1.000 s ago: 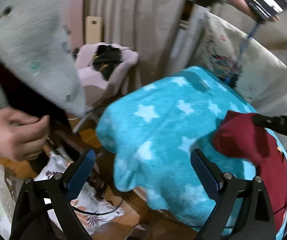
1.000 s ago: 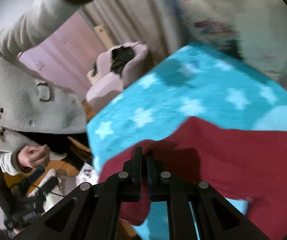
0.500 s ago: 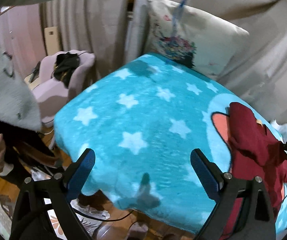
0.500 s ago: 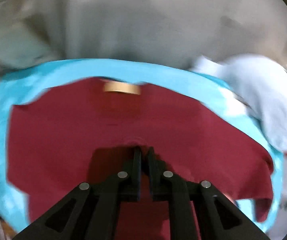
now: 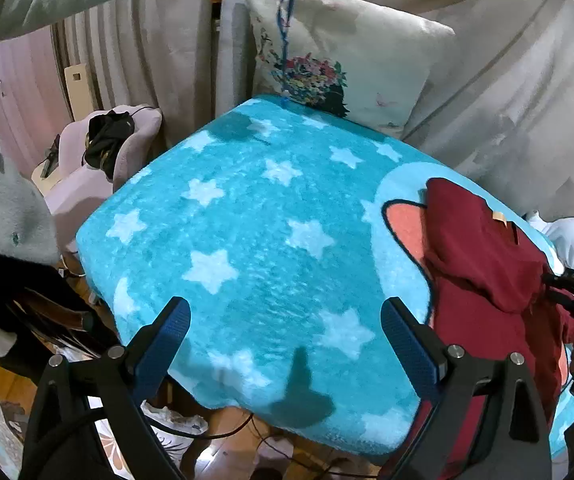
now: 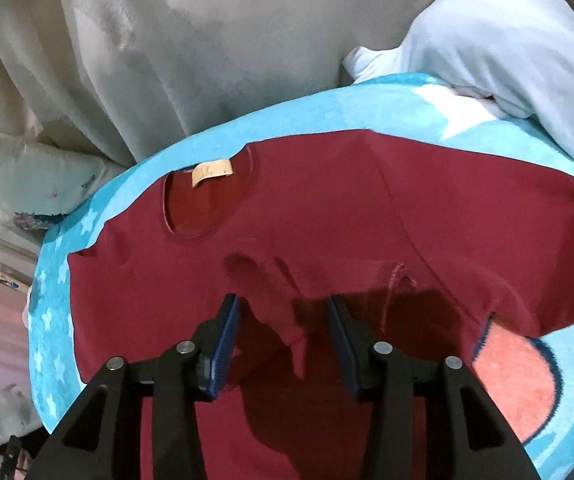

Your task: Fold small clothes

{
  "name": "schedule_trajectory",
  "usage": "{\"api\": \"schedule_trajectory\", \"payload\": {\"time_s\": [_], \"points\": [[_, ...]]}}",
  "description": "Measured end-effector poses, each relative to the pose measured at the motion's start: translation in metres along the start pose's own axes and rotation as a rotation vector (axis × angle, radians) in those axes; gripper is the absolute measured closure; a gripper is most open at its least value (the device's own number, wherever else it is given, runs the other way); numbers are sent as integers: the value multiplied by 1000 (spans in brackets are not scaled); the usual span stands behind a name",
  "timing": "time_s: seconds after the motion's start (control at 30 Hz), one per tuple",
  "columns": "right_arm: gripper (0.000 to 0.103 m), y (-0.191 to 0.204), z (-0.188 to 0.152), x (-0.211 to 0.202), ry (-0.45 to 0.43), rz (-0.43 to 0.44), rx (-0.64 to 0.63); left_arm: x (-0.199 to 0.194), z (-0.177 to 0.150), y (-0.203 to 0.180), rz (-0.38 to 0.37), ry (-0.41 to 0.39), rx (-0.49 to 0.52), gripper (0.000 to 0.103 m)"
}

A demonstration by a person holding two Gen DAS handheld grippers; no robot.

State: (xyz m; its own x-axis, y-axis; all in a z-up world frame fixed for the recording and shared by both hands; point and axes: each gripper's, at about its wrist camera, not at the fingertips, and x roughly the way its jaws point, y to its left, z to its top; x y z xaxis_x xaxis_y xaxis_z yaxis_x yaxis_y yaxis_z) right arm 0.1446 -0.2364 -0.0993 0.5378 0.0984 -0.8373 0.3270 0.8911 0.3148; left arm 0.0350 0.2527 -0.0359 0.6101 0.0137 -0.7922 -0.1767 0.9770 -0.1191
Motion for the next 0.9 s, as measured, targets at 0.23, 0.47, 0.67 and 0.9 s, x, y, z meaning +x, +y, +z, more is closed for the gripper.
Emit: {"api": "schedule_trajectory", "payload": {"time_s": [0.23, 0.47, 0.67, 0.9], "points": [[91, -6, 12, 3, 1, 3, -41, -8, -7, -15, 15, -8, 12, 7], [56, -58, 25, -28, -127, -71, 137, -7, -13, -41, 8, -2, 52, 7], [50, -58, 3, -29, -79, -20, 48, 0, -25, -69, -17, 36, 65, 7], [50, -59, 3, 10, -44, -59, 19, 1, -48, -103, 18, 26, 48, 7]]}}
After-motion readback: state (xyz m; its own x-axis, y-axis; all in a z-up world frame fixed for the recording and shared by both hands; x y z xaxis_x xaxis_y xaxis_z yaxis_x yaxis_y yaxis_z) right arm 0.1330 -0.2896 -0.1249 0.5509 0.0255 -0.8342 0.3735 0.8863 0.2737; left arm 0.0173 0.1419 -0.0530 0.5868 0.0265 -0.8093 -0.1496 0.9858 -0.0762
